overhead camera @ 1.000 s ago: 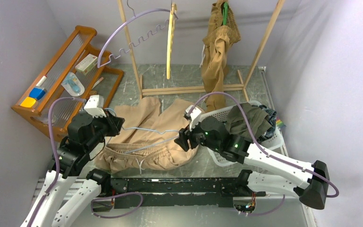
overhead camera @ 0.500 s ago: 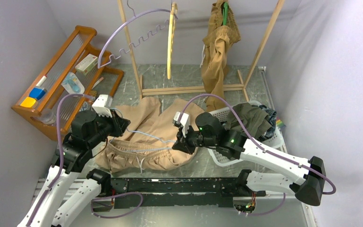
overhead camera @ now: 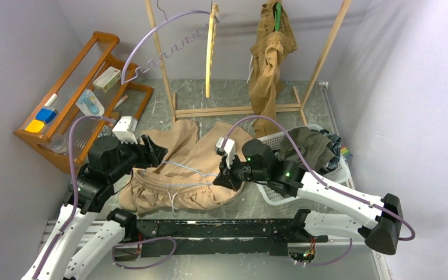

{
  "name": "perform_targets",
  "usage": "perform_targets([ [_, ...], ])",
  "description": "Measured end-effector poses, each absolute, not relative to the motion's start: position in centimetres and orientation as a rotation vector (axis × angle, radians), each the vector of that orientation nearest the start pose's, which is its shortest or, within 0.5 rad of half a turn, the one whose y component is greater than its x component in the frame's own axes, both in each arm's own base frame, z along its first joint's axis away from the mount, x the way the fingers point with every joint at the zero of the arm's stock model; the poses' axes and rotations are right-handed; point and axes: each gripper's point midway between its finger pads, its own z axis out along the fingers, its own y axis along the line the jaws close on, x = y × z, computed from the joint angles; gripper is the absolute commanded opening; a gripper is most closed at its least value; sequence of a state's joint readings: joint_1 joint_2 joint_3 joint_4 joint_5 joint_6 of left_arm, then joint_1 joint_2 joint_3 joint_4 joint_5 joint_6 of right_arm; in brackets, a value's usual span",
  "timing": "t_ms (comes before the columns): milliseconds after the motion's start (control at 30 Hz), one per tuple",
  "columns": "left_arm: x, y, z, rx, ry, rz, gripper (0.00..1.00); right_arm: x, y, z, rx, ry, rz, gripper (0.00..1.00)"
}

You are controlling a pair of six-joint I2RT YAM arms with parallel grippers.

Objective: Remove the shorts from the hanger

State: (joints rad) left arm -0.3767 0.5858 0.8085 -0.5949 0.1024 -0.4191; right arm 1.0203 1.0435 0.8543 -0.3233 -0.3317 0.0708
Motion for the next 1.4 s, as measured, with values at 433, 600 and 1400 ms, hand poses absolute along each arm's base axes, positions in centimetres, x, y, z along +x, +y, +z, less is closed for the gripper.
perform_targets([
  [433,21.3,-11.9,24.5,-0.082,1.998,-0.645,0.99,12.8,27.0,17.8,-0.771,2.180,0.877,0.00],
  [600,22.2,-10.3,23.2,-0.265,2.013,-0.576,0.99,12.2,24.9,18.1,-0.592,2.191,0.904,0.00],
  [1400,23.4,-9.5,11.7,-0.599,2.291,-0.405,0.92,13.7,17.4,26.2,-0.230,2.089,0.739,0.00],
])
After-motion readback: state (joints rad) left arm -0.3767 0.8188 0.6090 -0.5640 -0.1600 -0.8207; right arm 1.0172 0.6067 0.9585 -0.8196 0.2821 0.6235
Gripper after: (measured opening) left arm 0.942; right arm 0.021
